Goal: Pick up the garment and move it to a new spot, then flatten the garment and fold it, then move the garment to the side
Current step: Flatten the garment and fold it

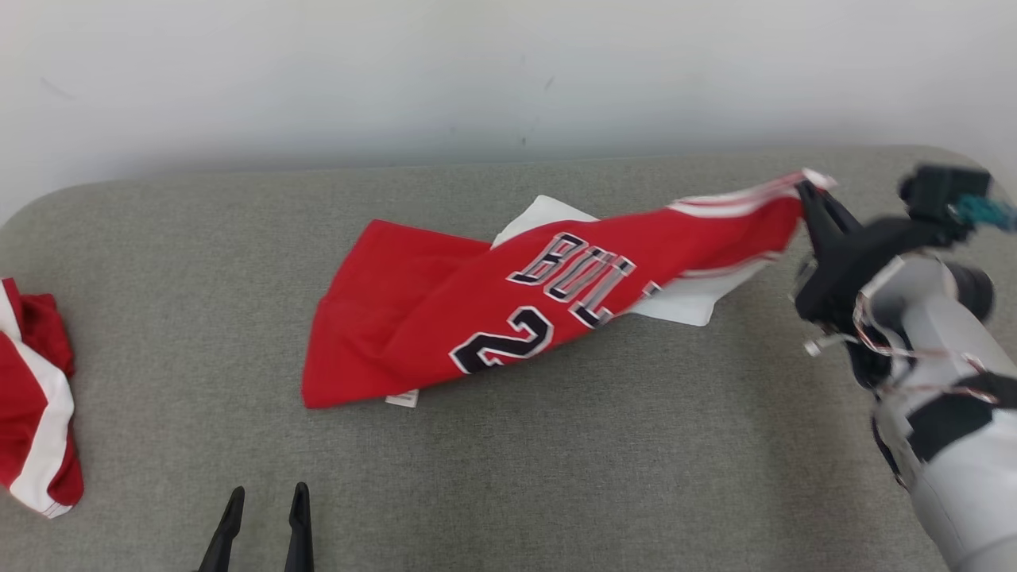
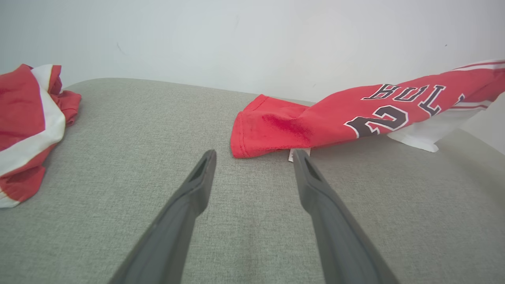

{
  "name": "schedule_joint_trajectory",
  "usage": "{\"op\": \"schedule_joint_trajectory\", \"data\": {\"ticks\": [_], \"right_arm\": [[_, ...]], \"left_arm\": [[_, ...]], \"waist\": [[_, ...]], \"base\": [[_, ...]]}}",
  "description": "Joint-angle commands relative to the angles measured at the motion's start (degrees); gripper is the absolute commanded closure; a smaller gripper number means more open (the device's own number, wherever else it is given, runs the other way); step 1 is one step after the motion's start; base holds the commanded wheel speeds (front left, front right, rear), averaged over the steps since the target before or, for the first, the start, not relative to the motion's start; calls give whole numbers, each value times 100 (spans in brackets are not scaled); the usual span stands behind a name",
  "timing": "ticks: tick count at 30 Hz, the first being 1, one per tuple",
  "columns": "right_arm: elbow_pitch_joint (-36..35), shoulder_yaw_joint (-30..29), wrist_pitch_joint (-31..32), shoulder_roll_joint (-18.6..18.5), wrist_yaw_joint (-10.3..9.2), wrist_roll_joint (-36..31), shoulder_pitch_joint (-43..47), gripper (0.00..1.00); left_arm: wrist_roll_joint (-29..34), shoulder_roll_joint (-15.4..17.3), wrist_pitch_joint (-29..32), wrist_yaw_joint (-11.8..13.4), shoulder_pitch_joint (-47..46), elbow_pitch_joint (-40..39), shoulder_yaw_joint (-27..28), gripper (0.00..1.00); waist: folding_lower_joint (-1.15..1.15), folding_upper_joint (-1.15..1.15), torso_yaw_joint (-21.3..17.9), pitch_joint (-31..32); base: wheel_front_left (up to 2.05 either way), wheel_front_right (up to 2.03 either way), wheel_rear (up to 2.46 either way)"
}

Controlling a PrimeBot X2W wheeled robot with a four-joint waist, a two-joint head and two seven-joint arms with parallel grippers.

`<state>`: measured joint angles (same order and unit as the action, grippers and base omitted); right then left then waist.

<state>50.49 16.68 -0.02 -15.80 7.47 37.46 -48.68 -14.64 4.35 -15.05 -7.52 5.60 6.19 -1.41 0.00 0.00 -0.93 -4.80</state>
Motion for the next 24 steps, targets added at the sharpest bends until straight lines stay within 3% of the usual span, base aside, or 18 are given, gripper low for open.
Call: {"op": "schedule_joint_trajectory", "data": {"ticks": [1,10,14,15,16,20,24], "right_arm": [[-73,-213,-38,-139,5,-155,307,100],[-3,-983,136,-461,4,-1509,1522,100],[-53,-1554,437,-319,4,-2217,2142,100],[-82,-1695,556,-275,4,-2382,2282,88],[-115,-1887,713,-221,4,-2513,2414,0],[-671,-2485,1335,50,4,-3050,2802,0],[-1876,-3030,2018,376,4,-3467,3039,0]], "left_arm": [[-22,-7,-19,8,-21,-19,13,0],[-27,21,-19,8,-38,53,-87,0],[-33,33,-19,8,13,54,-94,0],[-33,35,-19,8,35,56,-92,0],[-35,37,-19,8,57,58,-86,0],[-36,31,-19,8,134,74,-53,0],[-32,18,-19,8,165,66,-31,0]], "waist": [[0,0,-42,-4],[0,0,-23,99],[0,0,-4,146],[0,0,-2,157],[0,0,-3,171],[0,0,-15,247],[0,0,-32,331]], "base": [[0,0,0],[0,0,0],[0,0,0],[0,0,0],[0,0,0],[0,0,0],[0,0,0]]}}
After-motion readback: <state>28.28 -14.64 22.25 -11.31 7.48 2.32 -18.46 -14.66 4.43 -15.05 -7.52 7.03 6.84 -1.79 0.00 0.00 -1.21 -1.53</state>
